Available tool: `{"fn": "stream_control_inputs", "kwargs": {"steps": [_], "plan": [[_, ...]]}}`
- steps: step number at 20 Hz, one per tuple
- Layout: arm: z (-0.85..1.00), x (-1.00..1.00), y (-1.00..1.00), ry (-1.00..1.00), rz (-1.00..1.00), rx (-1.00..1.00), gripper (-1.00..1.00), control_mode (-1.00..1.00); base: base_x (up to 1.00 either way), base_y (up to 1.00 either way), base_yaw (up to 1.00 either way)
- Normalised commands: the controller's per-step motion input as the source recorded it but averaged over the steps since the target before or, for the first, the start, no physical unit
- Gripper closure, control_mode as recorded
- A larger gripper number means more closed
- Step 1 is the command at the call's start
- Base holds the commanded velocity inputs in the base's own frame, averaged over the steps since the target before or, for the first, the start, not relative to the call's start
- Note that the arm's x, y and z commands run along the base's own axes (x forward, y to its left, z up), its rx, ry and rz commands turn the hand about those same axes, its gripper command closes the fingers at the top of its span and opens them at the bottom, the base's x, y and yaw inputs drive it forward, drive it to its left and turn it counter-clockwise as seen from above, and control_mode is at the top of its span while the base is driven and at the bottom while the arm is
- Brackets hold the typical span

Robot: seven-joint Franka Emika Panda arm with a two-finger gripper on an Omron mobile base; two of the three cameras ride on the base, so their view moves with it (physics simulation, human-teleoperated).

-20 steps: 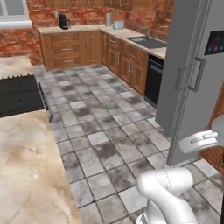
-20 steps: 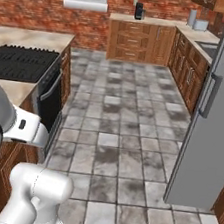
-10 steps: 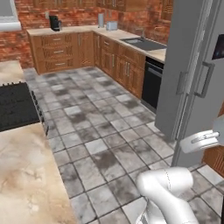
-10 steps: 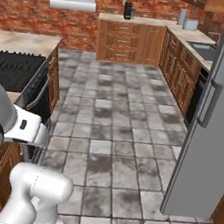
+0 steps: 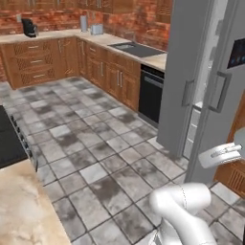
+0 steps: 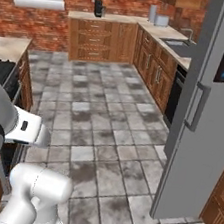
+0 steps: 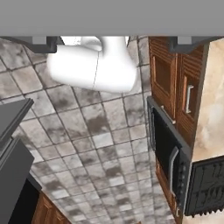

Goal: Retrieve the peach and banana from the fridge and place them into the bowl on the dining table.

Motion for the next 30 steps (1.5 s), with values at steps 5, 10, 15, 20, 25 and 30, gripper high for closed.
{"fn": "stream_control_inputs", "kwargs": {"steps": [5, 10, 15, 20, 25, 30], "plan": [[0.0, 0.0, 0.0, 0.0, 0.0, 0.0, -1.0, 1.0, 0.93, 0.0, -0.28], [0.0, 0.0, 0.0, 0.0, 0.0, 0.0, -1.0, 1.0, 0.98, 0.0, -0.28], [0.0, 0.0, 0.0, 0.0, 0.0, 0.0, -1.0, 1.0, 0.91, 0.0, -0.31], [0.0, 0.0, 0.0, 0.0, 0.0, 0.0, -1.0, 1.0, 0.79, 0.0, -0.34], [0.0, 0.0, 0.0, 0.0, 0.0, 0.0, -1.0, 1.0, 0.71, 0.01, -0.43], [0.0, 0.0, 0.0, 0.0, 0.0, 0.0, -1.0, 1.0, 0.68, 0.22, -0.52]]}}
